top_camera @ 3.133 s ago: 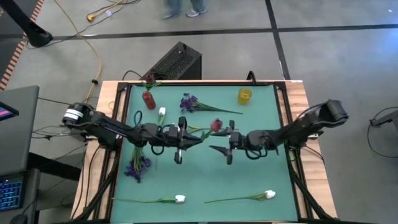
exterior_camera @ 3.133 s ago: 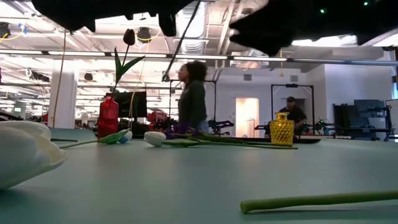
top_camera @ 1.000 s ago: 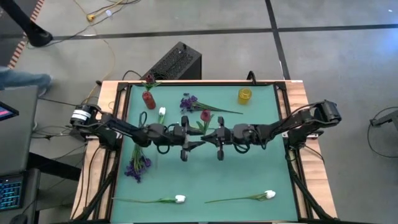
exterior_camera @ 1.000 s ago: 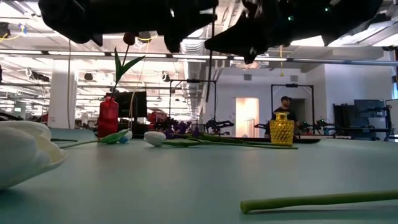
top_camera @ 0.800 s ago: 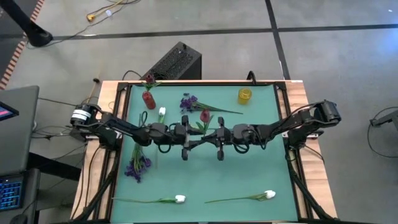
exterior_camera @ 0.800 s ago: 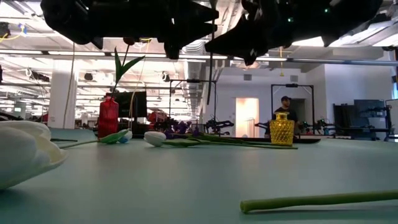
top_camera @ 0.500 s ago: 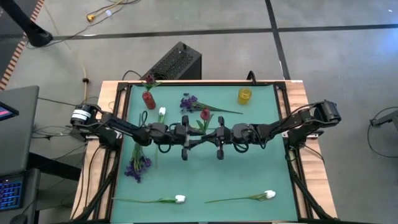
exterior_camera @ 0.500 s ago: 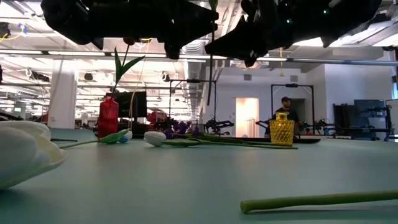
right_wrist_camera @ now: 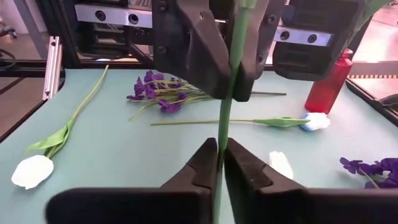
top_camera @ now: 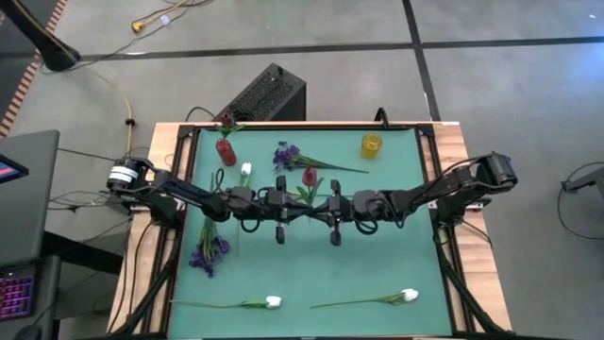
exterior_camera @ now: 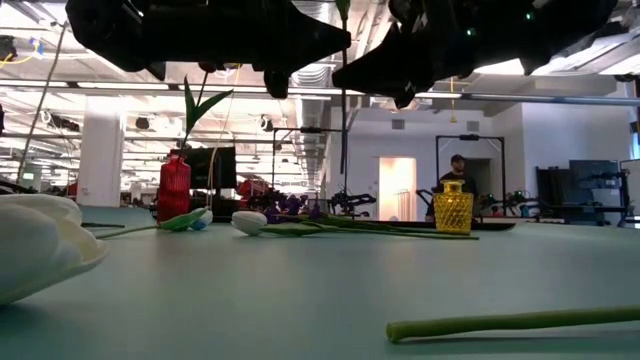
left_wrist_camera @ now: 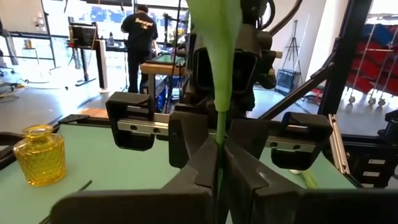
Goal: Sort flowers into vase by color
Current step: Put the red tulip into the red vase
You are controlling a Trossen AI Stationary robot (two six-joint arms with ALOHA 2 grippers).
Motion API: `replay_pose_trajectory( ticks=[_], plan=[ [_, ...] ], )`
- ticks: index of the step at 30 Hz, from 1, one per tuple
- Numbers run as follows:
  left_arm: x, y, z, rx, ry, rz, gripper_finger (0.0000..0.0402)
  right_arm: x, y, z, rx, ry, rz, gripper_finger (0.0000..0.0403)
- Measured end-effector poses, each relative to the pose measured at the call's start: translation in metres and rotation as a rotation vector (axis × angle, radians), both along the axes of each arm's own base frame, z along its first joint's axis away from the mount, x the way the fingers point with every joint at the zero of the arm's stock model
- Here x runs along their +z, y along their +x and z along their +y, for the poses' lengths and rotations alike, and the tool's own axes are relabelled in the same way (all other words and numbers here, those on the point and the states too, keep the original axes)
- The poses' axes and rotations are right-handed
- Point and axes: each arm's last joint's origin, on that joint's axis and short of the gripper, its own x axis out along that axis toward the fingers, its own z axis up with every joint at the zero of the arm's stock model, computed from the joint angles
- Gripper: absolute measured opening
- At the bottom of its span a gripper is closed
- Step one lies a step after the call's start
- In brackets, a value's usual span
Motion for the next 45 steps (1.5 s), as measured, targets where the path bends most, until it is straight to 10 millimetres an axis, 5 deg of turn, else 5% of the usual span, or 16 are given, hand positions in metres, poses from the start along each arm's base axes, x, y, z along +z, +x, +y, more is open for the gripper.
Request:
replay_pose_trajectory(
  ticks=[10, 17, 27, 40, 45],
  plan=[
    [0.003, -0.002, 0.0, 0.006, 0.028, 0.001, 0.0, 0.003, -0.001, 0.0, 0.003, -0.007, -0.004, 0.0177],
    [0.051, -0.031, 0.007, 0.139, 0.125, -0.044, 0.0, -0.002, -0.002, 0.0, 0.01, -0.042, 0.041, 0.0251],
    [0.115, -0.106, 0.026, 0.592, 0.175, -0.075, 0.0, -0.001, -0.002, 0.0, 0.009, -0.043, 0.034, 0.0255],
    [0.129, -0.159, 0.062, 0.967, 0.101, -0.032, 0.0, -0.004, -0.003, 0.0, 0.014, -0.072, 0.063, 0.0255],
    [0.128, -0.179, 0.065, 0.925, 0.016, -0.036, 0.0, -0.008, -0.003, -0.004, 0.003, -0.078, 0.107, 0.0255]
  ],
)
